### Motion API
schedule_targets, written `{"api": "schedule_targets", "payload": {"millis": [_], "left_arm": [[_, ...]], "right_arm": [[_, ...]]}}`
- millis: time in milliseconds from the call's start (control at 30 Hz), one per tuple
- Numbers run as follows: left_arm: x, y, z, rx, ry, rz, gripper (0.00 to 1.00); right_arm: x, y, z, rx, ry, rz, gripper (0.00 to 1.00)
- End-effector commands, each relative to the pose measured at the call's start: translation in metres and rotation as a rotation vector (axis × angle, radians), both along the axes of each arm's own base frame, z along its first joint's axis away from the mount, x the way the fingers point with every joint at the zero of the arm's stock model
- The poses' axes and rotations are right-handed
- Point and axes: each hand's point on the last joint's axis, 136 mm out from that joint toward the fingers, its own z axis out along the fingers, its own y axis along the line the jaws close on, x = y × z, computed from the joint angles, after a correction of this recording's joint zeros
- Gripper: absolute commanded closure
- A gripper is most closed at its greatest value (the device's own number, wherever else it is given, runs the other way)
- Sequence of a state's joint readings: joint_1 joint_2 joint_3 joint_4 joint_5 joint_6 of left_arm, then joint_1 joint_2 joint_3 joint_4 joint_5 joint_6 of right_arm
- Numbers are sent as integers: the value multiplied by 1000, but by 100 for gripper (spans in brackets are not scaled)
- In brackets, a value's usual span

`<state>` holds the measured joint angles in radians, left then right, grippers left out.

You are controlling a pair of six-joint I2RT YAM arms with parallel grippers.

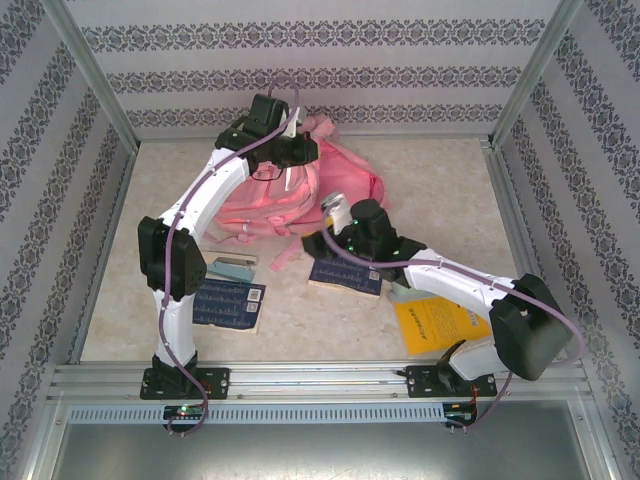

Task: Pack the student bag

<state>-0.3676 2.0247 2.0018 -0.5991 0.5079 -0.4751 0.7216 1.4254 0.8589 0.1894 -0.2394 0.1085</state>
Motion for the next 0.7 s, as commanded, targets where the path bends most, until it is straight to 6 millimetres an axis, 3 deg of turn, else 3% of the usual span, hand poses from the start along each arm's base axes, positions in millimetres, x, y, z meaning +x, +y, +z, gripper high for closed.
{"api": "schedule_targets", "payload": {"millis": [0, 200, 300, 467, 567, 667], "left_arm": [[-5, -6, 20, -108, -30, 2, 100], [-3, 4, 17, -99, -28, 21, 100], [-2, 6, 14, -118, -22, 26, 100], [-1, 6, 14, -138, -17, 21, 100], [2, 8, 9, -137, -11, 25, 100], [4, 6, 5, -154, 1, 18, 100]], "right_arm": [[-30, 41, -12, -160, -187, 315, 26], [-46, 106, -43, -196, -225, 551, 28], [-36, 130, -61, -237, -242, 563, 29], [-5, 157, -74, -232, -146, 563, 39], [5, 163, -85, -237, -49, 586, 45], [5, 166, -99, -261, 11, 610, 44]]}}
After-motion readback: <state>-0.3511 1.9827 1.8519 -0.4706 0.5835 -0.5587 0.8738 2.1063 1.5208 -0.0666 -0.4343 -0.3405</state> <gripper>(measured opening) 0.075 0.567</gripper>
